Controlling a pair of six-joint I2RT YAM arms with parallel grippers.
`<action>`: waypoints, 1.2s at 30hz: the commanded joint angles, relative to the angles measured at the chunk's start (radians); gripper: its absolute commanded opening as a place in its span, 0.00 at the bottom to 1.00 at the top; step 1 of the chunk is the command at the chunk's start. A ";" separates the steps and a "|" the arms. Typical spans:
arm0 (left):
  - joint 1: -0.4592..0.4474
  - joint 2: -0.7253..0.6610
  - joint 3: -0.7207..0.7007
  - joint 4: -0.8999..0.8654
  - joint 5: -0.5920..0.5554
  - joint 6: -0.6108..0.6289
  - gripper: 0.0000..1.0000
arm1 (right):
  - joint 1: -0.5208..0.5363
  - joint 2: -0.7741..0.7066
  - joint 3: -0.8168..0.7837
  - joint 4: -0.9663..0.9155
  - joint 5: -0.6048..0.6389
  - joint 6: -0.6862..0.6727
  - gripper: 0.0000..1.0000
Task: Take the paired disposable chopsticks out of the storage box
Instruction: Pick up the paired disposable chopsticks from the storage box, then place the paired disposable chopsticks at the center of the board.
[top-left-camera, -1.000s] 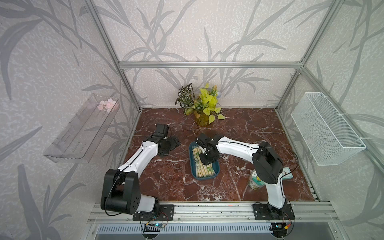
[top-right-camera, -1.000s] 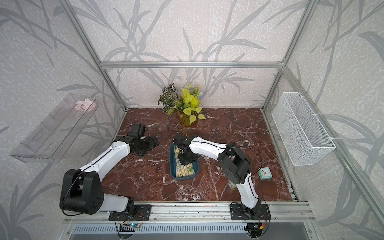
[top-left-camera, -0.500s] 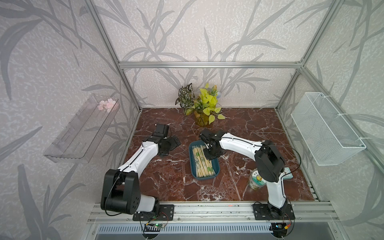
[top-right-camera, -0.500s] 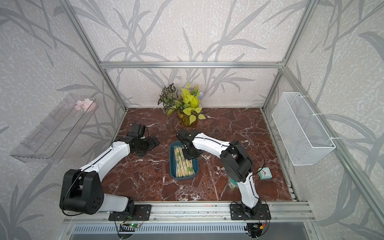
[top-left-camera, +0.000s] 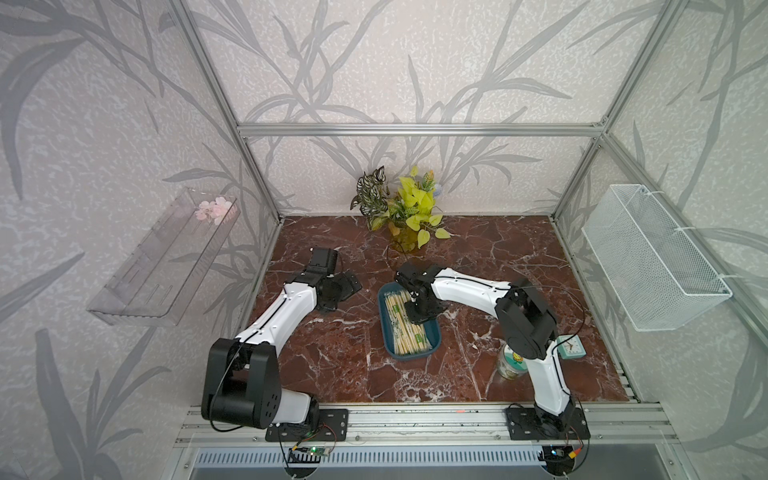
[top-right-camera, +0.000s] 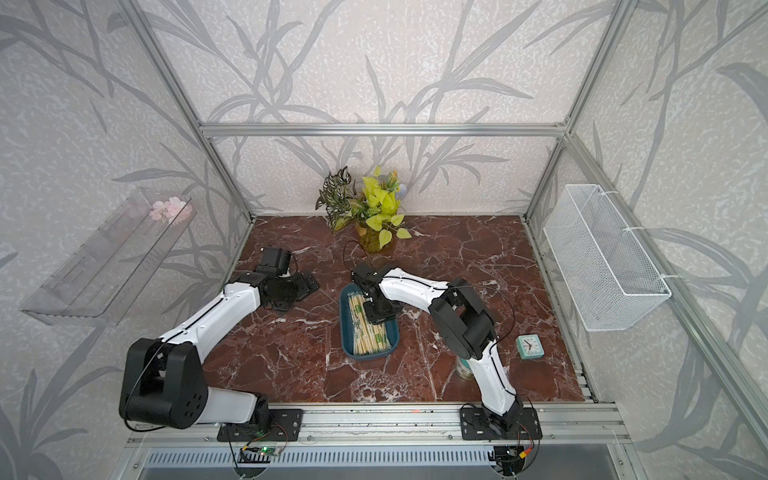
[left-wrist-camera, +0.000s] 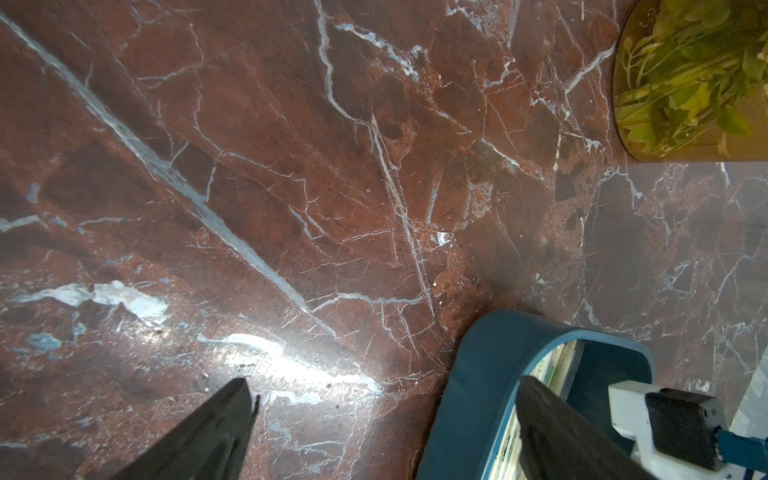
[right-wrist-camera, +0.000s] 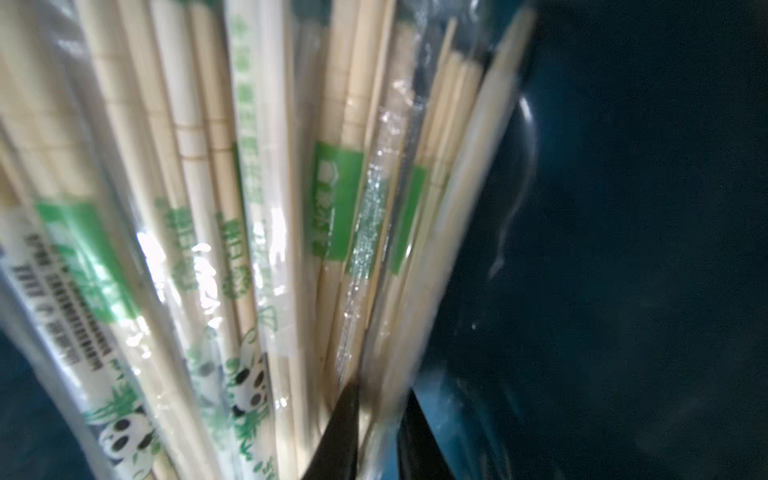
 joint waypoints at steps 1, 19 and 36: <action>0.006 -0.035 -0.014 -0.012 0.004 0.015 0.99 | 0.000 -0.001 0.003 -0.008 -0.006 0.018 0.14; 0.006 -0.038 -0.012 -0.002 0.013 0.009 0.99 | -0.019 -0.178 -0.021 0.014 -0.060 0.058 0.04; 0.007 -0.042 0.001 -0.002 0.023 0.007 0.99 | -0.115 -0.343 -0.211 0.308 -0.262 0.115 0.00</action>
